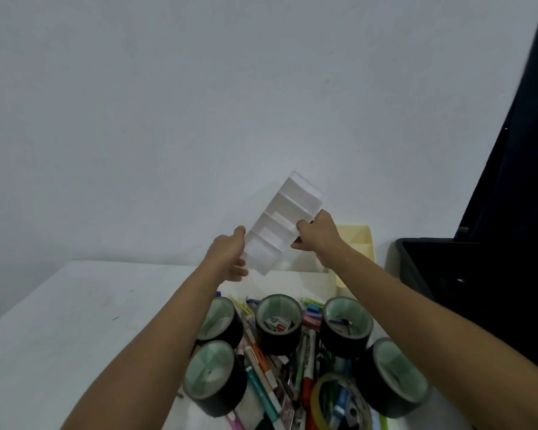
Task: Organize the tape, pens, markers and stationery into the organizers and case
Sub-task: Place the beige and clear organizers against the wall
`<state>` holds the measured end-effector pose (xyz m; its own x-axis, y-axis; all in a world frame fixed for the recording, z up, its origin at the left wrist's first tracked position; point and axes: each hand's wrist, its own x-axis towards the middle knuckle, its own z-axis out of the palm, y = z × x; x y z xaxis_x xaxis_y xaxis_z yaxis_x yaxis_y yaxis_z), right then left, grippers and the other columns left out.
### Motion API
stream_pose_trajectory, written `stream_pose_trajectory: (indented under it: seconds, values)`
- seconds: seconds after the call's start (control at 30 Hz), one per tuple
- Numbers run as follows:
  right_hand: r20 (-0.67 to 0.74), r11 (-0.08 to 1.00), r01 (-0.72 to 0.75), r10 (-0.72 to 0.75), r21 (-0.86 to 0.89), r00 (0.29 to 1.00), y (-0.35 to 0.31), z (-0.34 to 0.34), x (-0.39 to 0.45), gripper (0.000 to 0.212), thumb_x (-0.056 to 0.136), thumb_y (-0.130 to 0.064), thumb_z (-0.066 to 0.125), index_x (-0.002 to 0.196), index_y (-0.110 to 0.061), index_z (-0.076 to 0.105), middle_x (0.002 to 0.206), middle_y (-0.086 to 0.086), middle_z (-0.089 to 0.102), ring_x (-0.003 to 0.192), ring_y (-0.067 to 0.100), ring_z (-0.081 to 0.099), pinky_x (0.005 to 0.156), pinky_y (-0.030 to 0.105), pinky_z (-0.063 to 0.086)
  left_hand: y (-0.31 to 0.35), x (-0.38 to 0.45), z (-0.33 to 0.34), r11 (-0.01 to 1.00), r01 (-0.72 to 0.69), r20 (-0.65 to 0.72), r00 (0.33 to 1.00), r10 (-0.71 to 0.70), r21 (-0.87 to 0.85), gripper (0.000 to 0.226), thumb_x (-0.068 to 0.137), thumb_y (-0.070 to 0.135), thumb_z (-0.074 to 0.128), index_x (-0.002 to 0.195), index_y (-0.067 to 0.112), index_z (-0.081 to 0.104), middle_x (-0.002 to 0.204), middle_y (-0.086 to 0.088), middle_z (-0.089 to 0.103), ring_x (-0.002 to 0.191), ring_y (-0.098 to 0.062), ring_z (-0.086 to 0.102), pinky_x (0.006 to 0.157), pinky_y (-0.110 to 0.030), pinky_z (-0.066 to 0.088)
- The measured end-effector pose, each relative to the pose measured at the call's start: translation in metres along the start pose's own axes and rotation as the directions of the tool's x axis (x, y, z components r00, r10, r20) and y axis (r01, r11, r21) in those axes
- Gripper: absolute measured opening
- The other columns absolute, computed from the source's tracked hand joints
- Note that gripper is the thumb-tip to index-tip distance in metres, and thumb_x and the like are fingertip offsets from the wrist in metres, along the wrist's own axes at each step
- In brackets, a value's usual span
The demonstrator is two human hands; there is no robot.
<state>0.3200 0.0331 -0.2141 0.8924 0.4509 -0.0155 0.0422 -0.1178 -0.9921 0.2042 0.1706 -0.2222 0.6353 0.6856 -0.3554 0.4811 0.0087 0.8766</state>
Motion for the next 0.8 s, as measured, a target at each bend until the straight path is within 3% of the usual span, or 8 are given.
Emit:
stream_pose_trajectory:
  seconds: [0.07, 0.13, 0.2, 0.27, 0.33, 0.43, 0.57, 0.8]
  values:
    - [0.006, 0.993, 0.044, -0.043, -0.112, 0.999, 0.007, 0.007, -0.001, 0.038, 0.089, -0.003, 0.044, 0.126, -0.008, 0.048, 0.115, 0.014, 0.059, 0.085, 0.029, 0.062, 0.064, 0.036, 0.060, -0.002, 0.006, -0.002, 0.967, -0.178, -0.111, 0.974, 0.200, 0.181, 0.056, 0.092, 0.045, 0.042, 0.136, 0.010, 0.043, 0.115, -0.012, 0.059, 0.083, -0.026, 0.066, 0.056, -0.027, 0.051]
    - [0.022, 0.974, 0.095, -0.093, -0.206, 0.995, 0.015, 0.014, -0.001, 0.041, 0.089, -0.001, 0.041, 0.128, -0.010, 0.044, 0.116, 0.013, 0.059, 0.088, 0.026, 0.057, 0.074, 0.041, 0.058, 0.000, 0.010, -0.001, 0.897, -0.331, -0.027, 0.935, 0.354, 0.294, 0.053, 0.090, 0.035, 0.049, 0.140, 0.019, 0.043, 0.126, -0.009, 0.056, 0.097, -0.025, 0.062, 0.055, -0.026, 0.049]
    - [0.035, 0.952, 0.123, -0.117, -0.279, 0.992, 0.022, 0.020, -0.001, 0.044, 0.089, 0.002, 0.038, 0.131, -0.010, 0.041, 0.117, 0.012, 0.057, 0.092, 0.024, 0.053, 0.078, 0.038, 0.054, 0.002, 0.014, 0.000, 0.831, -0.424, 0.113, 0.904, 0.413, 0.361, 0.056, 0.086, 0.030, 0.054, 0.141, 0.025, 0.043, 0.128, -0.008, 0.058, 0.101, -0.025, 0.062, 0.067, -0.031, 0.055]
    - [0.059, 0.938, 0.132, -0.119, -0.320, 0.991, 0.029, 0.024, -0.001, 0.048, 0.089, 0.004, 0.035, 0.135, -0.010, 0.037, 0.115, 0.014, 0.057, 0.090, 0.023, 0.050, 0.072, 0.031, 0.048, 0.000, 0.018, 0.001, 0.759, -0.478, 0.185, 0.876, 0.445, 0.441, 0.056, 0.086, 0.024, 0.055, 0.141, 0.027, 0.045, 0.128, -0.008, 0.061, 0.106, -0.026, 0.063, 0.085, -0.035, 0.054]
    - [0.083, 0.927, 0.140, -0.119, -0.347, 0.989, 0.037, 0.027, 0.000, 0.050, 0.089, 0.005, 0.034, 0.136, -0.011, 0.035, 0.114, 0.016, 0.058, 0.087, 0.023, 0.052, 0.069, 0.028, 0.044, -0.005, 0.026, 0.003, 0.740, -0.485, 0.184, 0.871, 0.455, 0.466, 0.053, 0.086, 0.020, 0.054, 0.138, 0.028, 0.049, 0.124, -0.008, 0.064, 0.105, -0.025, 0.065, 0.083, -0.032, 0.053]
    - [0.116, 0.914, 0.182, -0.149, -0.364, 0.982, 0.043, 0.030, 0.007, 0.051, 0.091, 0.001, 0.034, 0.139, -0.015, 0.032, 0.116, 0.017, 0.060, 0.089, 0.026, 0.057, 0.068, 0.029, 0.046, -0.012, 0.035, 0.006, 0.745, -0.490, 0.138, 0.864, 0.484, 0.452, 0.041, 0.090, 0.019, 0.050, 0.129, 0.030, 0.058, 0.096, -0.007, 0.073, 0.082, -0.021, 0.070, 0.062, -0.021, 0.049]
    - [0.154, 0.894, 0.227, -0.180, -0.386, 0.972, 0.043, 0.034, 0.019, 0.045, 0.095, -0.004, 0.041, 0.138, -0.015, 0.035, 0.125, 0.016, 0.058, 0.111, 0.032, 0.057, 0.085, 0.034, 0.049, -0.015, 0.050, 0.007, 0.736, -0.499, 0.073, 0.846, 0.528, 0.457, 0.033, 0.093, 0.018, 0.046, 0.118, 0.026, 0.066, 0.082, -0.010, 0.073, 0.076, -0.028, 0.071, 0.069, -0.026, 0.051]
    - [0.197, 0.901, 0.219, -0.153, -0.374, 0.968, 0.044, 0.036, 0.035, 0.049, 0.096, -0.011, 0.047, 0.142, -0.022, 0.034, 0.132, 0.010, 0.056, 0.120, 0.028, 0.053, 0.086, 0.029, 0.044, -0.018, 0.061, 0.009, 0.760, -0.492, 0.018, 0.844, 0.536, 0.425, 0.032, 0.093, 0.015, 0.047, 0.118, 0.022, 0.067, 0.082, -0.008, 0.072, 0.078, -0.029, 0.071, 0.074, -0.034, 0.057]
